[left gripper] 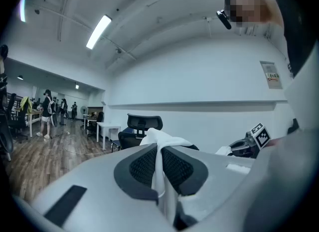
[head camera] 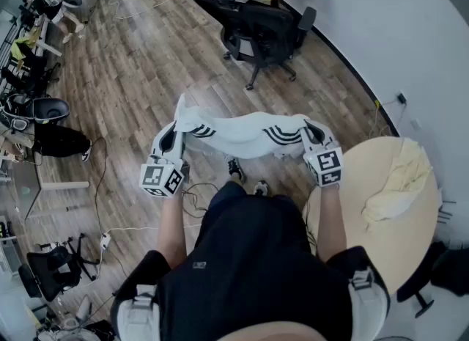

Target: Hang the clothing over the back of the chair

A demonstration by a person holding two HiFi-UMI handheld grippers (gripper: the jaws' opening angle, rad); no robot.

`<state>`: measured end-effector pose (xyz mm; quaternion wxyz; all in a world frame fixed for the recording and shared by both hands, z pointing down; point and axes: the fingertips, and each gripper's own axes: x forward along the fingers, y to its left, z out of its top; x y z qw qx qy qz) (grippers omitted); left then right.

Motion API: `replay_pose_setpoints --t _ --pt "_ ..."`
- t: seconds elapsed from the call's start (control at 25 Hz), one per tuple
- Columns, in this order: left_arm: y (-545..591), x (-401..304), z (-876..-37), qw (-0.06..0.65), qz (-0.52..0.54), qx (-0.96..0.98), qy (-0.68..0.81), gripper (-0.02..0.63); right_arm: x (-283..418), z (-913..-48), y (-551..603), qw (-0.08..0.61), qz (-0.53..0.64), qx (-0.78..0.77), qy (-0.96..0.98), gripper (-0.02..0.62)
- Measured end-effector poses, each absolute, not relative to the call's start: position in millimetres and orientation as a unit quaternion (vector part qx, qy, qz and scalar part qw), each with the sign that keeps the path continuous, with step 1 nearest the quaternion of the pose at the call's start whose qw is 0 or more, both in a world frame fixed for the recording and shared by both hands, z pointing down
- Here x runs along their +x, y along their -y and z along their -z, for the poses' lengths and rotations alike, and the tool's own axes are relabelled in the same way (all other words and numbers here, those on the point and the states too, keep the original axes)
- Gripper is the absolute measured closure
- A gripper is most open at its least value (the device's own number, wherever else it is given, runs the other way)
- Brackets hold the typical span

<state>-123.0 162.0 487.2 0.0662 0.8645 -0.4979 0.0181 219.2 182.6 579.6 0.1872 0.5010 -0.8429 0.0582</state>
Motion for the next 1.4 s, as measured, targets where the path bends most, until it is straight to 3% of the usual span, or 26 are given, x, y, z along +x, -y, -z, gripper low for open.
replay_pose_setpoints --t 1.4 --pt "-154 -192 -502 0.086 0.002 0.845 0.528 0.592 184 -570 -159 0.199 -0.038 0.505 0.839 0.586"
